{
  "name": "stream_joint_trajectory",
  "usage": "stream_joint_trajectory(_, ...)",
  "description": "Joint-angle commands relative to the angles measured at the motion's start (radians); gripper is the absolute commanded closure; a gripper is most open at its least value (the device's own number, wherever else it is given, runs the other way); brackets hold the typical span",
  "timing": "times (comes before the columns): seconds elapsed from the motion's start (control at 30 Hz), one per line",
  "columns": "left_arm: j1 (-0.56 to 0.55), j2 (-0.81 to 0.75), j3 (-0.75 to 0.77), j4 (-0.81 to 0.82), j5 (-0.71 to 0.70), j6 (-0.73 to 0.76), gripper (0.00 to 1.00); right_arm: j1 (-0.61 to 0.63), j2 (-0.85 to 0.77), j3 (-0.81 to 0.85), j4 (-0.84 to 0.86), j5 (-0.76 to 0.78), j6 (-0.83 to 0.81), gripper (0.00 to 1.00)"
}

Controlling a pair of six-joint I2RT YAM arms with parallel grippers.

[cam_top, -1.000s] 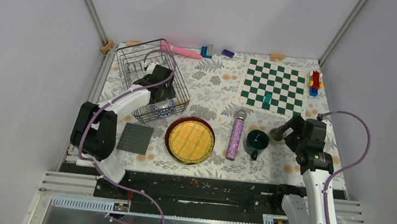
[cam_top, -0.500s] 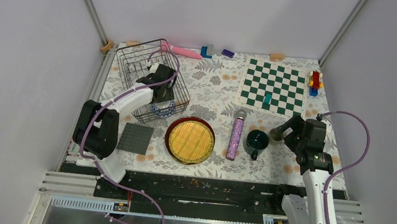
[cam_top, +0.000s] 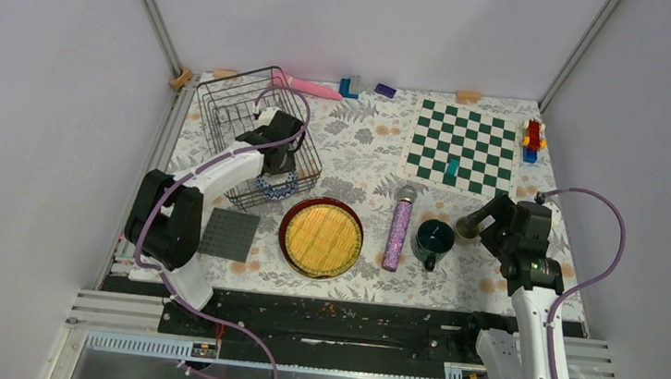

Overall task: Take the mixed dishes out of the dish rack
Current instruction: Pick up the bowl from the dish rack.

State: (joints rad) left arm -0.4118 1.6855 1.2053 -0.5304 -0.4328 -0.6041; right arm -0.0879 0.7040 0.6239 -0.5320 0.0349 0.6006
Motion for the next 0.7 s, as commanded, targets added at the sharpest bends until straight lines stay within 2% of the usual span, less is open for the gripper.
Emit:
stream_joint_trajectory(0.0,-0.013,0.01,0.023,-0.062,-0.012,-0.011,0.48,-0.006,-0.011,0.0,0.018,0.0,0.005,0.0)
stream_joint_trajectory(0.43,-0.011,-0.031,-0.032,-0.024,-0.006,-0.031,0.67,-0.006,-0.012,-0.002,0.019,0.012,0.006,0.0)
stream_joint_trajectory(0.67,-0.012,-0.093,-0.036,0.0,-0.006,-0.039,0.84,-0.006,-0.014,-0.003,0.019,0.014,0.007,0.0)
